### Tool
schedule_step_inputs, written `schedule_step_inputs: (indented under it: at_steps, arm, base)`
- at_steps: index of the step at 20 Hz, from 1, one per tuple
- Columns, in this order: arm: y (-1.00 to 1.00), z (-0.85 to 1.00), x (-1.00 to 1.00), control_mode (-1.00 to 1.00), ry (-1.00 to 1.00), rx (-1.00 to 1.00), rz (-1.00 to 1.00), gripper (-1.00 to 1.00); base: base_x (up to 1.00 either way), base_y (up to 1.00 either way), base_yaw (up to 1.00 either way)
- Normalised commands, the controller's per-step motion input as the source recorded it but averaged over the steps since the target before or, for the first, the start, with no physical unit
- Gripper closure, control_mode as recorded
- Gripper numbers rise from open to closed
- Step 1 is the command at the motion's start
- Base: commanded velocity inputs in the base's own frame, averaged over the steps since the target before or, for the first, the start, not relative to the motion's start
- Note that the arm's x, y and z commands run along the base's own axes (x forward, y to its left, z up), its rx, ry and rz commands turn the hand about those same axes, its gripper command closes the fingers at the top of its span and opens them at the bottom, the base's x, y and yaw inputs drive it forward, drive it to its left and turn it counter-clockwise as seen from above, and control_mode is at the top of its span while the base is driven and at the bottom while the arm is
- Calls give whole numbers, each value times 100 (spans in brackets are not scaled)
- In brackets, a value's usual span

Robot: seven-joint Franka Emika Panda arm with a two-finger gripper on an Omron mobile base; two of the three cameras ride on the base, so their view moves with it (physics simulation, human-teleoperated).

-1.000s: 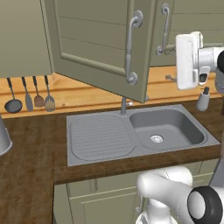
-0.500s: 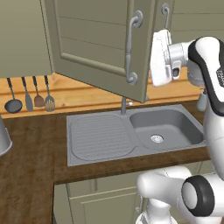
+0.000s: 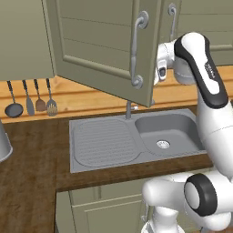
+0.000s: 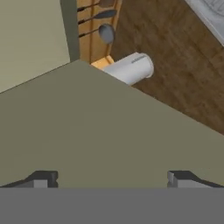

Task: Open the cabinet, pick up the bread from the cabinet and place it in the basket. Then move the basket to the dining counter.

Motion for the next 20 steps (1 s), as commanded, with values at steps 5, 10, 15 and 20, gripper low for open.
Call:
schedule_step_inputs:
  at_steps: [5, 10, 15, 20]
  arm:
    - [72, 0, -54, -100, 8, 6, 7, -100]
    - [86, 0, -68, -100, 11, 11, 6, -100]
    - [99, -2, -31, -100, 11, 5, 1, -100]
    - [56, 0, 1, -100, 2, 0, -1, -100]
  base:
    - [0, 0, 0]
    - [0, 0, 0]
    - [0, 0, 0]
    - [0, 0, 0]
